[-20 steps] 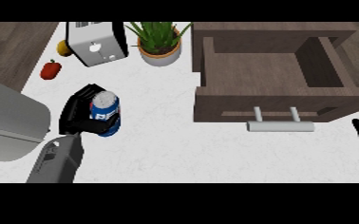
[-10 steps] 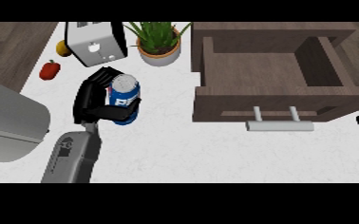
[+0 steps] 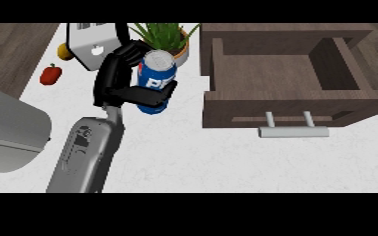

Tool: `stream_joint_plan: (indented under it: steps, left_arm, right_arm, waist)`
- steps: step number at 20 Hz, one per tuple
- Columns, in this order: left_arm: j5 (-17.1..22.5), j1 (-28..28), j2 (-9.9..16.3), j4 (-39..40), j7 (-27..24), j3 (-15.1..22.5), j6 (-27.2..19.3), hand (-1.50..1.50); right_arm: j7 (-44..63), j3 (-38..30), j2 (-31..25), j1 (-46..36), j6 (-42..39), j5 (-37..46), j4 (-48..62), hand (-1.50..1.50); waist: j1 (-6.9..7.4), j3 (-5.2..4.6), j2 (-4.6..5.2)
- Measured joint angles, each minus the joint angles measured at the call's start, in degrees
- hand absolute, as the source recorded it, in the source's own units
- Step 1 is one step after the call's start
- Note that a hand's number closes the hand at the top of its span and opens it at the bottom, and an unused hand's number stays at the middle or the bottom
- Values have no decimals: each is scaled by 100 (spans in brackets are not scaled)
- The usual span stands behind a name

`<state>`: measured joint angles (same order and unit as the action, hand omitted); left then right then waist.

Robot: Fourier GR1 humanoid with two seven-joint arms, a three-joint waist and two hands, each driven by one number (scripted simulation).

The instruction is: Pick up the can, place it into the drawer and close the drawer

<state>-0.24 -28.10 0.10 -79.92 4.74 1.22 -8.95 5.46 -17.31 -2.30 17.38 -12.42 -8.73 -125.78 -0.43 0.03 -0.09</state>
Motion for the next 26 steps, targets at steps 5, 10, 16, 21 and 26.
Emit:
stream_joint_plan:
  steps: [5,10,16,21,26]
  left_arm:
    - [-29,-759,-7,93,524,457,-575,150]
    - [9,-1675,-9,535,788,881,-1146,150]
    - [221,-2906,-10,1308,1101,939,-1559,150]
    - [440,-3700,-9,1984,1174,1092,-1927,150]
    - [856,-4453,-10,2826,1107,1251,-2175,150]
  right_arm:
    - [-82,89,131,51,-3,164,-20,-150]
    - [-51,146,133,-58,66,260,25,-150]
    - [55,153,109,-164,39,251,68,-150]
    - [103,51,18,-190,20,97,39,-150]
    - [78,61,22,-234,-9,135,103,-150]
  waist:
    - [-17,0,4]
    - [-43,-1,10]
    - [-73,0,19]
    - [-113,2,25]
    - [-163,3,37]
